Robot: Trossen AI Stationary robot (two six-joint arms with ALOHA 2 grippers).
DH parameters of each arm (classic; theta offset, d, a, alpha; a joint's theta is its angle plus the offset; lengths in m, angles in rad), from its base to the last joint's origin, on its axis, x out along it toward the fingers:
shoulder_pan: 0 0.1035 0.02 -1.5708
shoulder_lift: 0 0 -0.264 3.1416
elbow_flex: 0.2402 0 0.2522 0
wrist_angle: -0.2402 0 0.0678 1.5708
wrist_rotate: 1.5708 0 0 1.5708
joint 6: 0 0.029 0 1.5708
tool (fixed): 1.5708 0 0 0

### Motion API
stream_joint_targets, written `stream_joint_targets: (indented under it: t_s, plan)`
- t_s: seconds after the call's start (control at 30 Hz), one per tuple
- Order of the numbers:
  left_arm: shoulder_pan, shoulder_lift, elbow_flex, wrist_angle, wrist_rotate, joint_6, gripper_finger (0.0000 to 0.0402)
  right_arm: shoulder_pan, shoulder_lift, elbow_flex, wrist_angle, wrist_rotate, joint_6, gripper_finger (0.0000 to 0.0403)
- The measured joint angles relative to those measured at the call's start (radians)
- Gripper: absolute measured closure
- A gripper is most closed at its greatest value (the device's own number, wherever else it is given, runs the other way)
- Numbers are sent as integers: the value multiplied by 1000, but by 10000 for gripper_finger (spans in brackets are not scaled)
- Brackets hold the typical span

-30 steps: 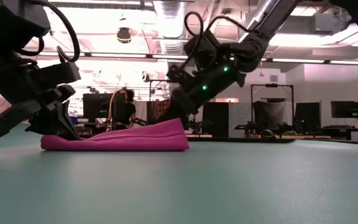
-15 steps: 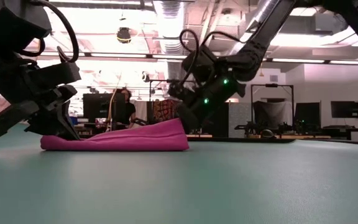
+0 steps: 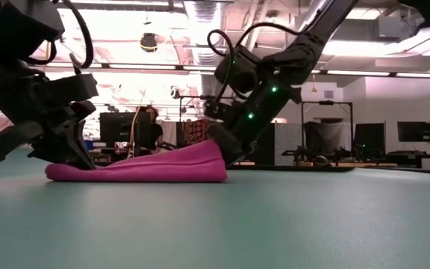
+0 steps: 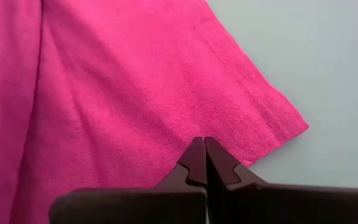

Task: Roll towel
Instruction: Roll the pink towel

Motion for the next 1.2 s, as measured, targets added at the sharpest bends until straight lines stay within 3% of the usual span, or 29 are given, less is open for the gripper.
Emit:
stream_joint_targets:
  t_s: [0.37,0.67,0.97,1.1,1.2]
  plan:
    - [-2,1,69,1,50,134,402,163,3,-4,-111,157,242,396]
    - [-2,1,80,7,138,122,401,263,-17,-4,-238,244,413,396]
    - [-1,1,80,55,112,162,401,319,-128,-16,-348,377,412,391]
    - [-1,1,80,97,110,179,401,338,-214,-9,-387,478,417,374]
    - [-1,0,80,124,105,200,402,347,-245,-9,-387,486,412,360]
